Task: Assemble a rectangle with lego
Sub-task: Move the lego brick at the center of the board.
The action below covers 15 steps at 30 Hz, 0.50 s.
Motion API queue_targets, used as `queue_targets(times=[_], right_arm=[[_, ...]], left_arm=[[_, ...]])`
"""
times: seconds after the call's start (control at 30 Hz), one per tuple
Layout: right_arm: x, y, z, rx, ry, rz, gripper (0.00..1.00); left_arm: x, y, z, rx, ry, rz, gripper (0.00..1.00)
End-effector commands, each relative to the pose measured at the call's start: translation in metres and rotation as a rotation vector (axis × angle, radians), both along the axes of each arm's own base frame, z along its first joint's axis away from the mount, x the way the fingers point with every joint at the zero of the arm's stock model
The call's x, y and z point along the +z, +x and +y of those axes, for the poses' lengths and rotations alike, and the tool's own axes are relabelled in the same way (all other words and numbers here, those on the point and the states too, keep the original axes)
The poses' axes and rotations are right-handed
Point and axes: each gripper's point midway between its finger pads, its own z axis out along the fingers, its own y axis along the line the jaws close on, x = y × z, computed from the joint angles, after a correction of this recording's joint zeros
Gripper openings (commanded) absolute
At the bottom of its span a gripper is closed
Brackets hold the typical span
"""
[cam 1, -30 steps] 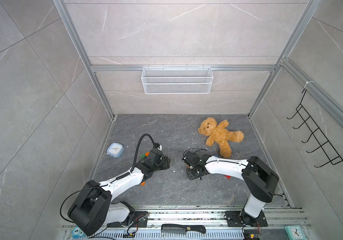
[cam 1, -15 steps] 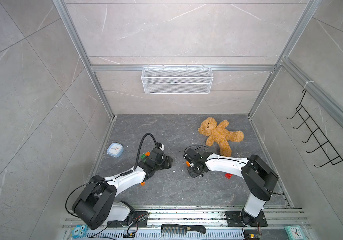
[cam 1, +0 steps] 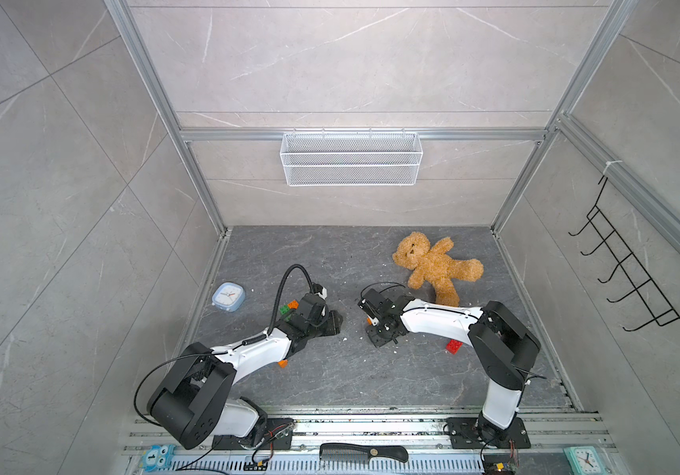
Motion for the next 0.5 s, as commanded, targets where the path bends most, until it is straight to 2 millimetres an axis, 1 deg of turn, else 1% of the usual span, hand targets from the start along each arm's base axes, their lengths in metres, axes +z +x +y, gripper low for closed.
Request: queue_targets(times=[0.0, 0.03, 0.1, 0.2, 0.27, 0.4, 0.47], right_arm=[[-0.007, 0.001, -0.004, -0.011, -0.025, 0.025, 0.38], [-0.006, 0.0, -0.003, -0.006, -0.022, 0.026, 0.44], [-0.003, 0.001, -0.005, -0.006, -0.016, 0.024, 0.51], [0.001, 0.0, -0.009, -0.004, -0.007, 0.024, 0.54], [0.001, -0.001, -0.011, 0.004, -0.011, 0.029, 0.53], [-0.001, -0.001, -0.012, 0.009, -0.014, 0.029, 0.44], [-0.001, 0.0, -0.013, 0.008, -0.012, 0.026, 0.41]], left_arm=[[0.012, 0.009, -0.006, -0.024, -0.015, -0.04, 0.55], [0.013, 0.008, -0.007, -0.027, -0.017, -0.04, 0.55], [0.015, 0.009, -0.008, -0.029, -0.021, -0.044, 0.55], [0.016, 0.009, -0.008, -0.03, -0.023, -0.047, 0.55], [0.015, 0.008, -0.009, -0.033, -0.026, -0.045, 0.55], [0.013, 0.009, -0.011, -0.039, -0.029, -0.036, 0.54], [0.014, 0.009, -0.012, -0.039, -0.03, -0.034, 0.54]])
